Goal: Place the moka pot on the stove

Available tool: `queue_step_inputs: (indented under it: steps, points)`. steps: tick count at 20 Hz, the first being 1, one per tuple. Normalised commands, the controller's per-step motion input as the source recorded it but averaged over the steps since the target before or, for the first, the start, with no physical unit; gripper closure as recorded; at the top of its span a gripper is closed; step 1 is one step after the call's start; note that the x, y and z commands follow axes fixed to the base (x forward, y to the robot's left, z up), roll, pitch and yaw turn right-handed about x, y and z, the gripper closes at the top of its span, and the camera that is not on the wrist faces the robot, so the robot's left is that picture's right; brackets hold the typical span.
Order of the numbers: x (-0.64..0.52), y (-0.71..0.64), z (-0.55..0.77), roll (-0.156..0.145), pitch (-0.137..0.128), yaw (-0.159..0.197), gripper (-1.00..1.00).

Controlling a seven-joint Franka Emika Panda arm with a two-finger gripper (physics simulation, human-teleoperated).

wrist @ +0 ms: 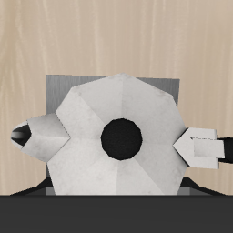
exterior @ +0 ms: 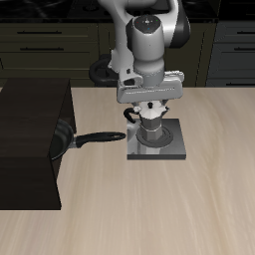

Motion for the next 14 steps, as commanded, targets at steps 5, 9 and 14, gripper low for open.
queue_step_inputs:
  steps: [5,9,14]
  points:
    - [0.05,-0.02,-0.08,-0.01,0.036,0.003,1.0]
    - [-0.15,0.09,-0.03,0.057,-0.007,0.002,-1.0]
    - [-0.12,0.05,0.06,0.008,0.013,0.021,-1.0]
